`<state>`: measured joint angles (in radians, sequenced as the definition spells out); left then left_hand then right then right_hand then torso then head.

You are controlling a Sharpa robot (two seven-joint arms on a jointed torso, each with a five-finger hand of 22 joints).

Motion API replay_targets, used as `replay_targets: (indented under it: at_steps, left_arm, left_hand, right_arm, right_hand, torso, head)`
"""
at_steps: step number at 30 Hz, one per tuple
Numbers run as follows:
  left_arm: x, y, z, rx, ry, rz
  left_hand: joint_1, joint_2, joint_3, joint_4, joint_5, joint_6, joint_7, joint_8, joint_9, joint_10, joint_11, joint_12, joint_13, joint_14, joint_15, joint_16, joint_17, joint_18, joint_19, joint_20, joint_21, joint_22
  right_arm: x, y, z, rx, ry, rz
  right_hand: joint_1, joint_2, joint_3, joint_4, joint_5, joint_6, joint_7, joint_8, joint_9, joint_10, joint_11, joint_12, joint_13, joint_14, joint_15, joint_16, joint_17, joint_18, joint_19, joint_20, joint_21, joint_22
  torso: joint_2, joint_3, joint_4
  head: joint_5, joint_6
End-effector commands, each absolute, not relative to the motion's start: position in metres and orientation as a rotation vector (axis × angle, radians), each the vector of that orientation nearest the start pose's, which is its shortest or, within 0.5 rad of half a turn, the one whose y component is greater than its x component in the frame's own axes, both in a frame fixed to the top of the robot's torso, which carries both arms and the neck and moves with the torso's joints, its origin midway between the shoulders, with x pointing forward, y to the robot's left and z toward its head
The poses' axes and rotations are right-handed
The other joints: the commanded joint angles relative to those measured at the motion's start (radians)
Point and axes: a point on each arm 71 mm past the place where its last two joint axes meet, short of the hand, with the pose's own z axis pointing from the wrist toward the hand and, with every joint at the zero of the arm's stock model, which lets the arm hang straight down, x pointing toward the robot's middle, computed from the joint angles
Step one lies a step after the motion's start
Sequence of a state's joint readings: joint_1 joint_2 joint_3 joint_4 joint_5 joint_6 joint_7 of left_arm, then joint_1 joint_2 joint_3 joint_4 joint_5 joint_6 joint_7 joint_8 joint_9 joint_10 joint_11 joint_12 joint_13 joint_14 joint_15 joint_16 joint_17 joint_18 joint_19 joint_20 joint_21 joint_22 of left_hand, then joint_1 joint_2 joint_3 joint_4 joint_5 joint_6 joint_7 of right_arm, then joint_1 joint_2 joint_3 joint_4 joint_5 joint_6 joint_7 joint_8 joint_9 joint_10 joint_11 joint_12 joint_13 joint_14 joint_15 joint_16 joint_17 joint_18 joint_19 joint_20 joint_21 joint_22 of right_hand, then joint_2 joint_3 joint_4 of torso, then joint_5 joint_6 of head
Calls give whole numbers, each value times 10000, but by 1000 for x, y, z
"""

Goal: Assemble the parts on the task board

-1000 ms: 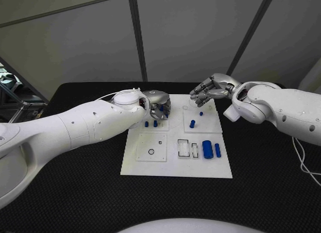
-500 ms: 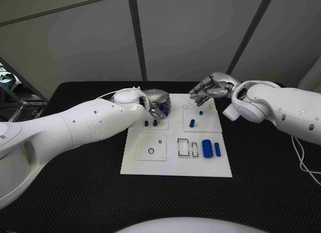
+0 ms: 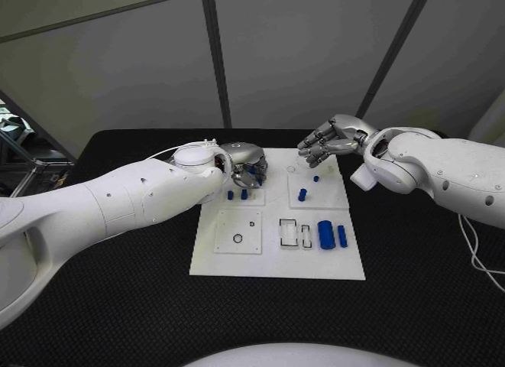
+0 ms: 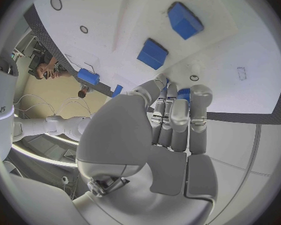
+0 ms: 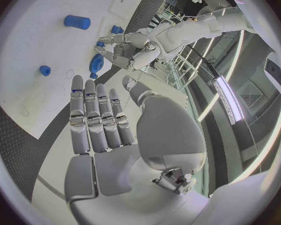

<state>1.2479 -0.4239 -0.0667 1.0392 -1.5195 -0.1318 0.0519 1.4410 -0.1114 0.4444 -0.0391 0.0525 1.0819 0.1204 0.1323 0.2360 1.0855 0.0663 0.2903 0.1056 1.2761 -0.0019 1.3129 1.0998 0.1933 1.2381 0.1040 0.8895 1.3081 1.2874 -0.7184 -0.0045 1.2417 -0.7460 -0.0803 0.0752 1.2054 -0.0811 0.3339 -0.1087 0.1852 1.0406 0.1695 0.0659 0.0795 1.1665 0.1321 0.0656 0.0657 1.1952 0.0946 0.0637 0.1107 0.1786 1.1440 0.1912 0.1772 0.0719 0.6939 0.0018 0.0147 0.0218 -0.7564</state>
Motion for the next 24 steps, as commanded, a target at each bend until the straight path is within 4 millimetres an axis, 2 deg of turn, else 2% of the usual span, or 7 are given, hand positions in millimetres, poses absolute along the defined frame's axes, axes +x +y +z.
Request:
replay_targets:
  at_steps: [1,4,10,17,18,22,24]
  left_arm:
    - [557,106,-190,3837,17146,-6782]
    - [557,110,-180,3488,16951,-6982]
    - [555,125,-171,2942,16934,-7135]
    - [554,148,-174,2592,17318,-6799]
    - [554,151,-175,2546,17363,-6750]
    - [554,163,-180,2306,17548,-6553]
    - [554,166,-182,2238,17599,-6492]
  left_hand:
    - [-116,-3,-43,-51,-15,74,0,-46,-4,84,36,-55,-15,61,32,52,-39,-619,50,22,50,88]
    - [-150,-4,-55,-40,-17,89,6,-52,-6,103,41,-75,-20,78,39,69,-28,-622,56,28,69,105]
    - [-222,-2,-79,-13,-20,134,18,-56,-7,156,51,-111,-27,107,59,98,-19,-632,81,45,128,146]
    - [-277,-15,-105,7,-26,148,23,-69,-11,184,60,-142,-35,104,72,100,-47,-631,76,57,124,158]
    - [-277,-15,-105,7,-26,148,23,-69,-11,184,60,-142,-35,104,72,100,-47,-631,76,57,124,158]
    - [-289,-18,-111,11,-27,151,24,-72,-12,191,61,-148,-36,111,75,107,-40,-632,77,60,128,162]
    - [-289,-18,-111,11,-27,151,24,-72,-12,191,61,-148,-36,111,75,107,-40,-632,77,60,128,162]
  right_arm:
    - [549,-214,-152,3968,17834,10837]
    - [549,-214,-152,3972,17830,10831]
    - [549,-216,-152,3986,17829,10811]
    - [549,-218,-152,4016,17828,10769]
    - [549,-218,-152,4020,17827,10763]
    - [549,-219,-152,4030,17826,10749]
    - [549,-219,-152,4029,17827,10749]
  right_hand:
    - [-13,29,-17,-53,37,65,35,12,11,5,-43,-18,1,-1,-39,-8,-17,39,98,1,-51,-10]
    - [-13,29,-17,-53,37,65,35,12,11,5,-43,-18,1,-1,-39,-8,-17,39,98,1,-51,-10]
    - [-13,29,-17,-53,37,65,35,12,11,5,-43,-18,1,-1,-39,-8,-17,39,98,1,-51,-10]
    - [-13,29,-17,-53,37,65,35,12,11,5,-43,-18,1,-1,-39,-8,-17,39,98,1,-51,-10]
    - [-13,29,-17,-53,37,65,35,12,11,5,-43,-18,1,-1,-39,-8,-17,39,98,1,-51,-10]
    - [-13,29,-17,-53,37,65,35,12,11,5,-43,-18,1,-1,-39,-8,-17,39,98,1,-51,-10]
    - [-13,29,-17,-53,37,65,35,12,11,5,-43,-18,1,-1,-39,-8,-17,39,98,1,-51,-10]
  torso:
    - [0,4,-3]
    - [6,-3,-6]
    - [-5,6,6]
    - [-9,0,19]
    - [-2,1,2]
    - [-6,-4,31]
    - [-5,-3,22]
  head:
    - [30,50]
    - [26,66]
    - [22,73]
    - [30,67]
    - [44,73]
    - [35,63]
    - [42,59]
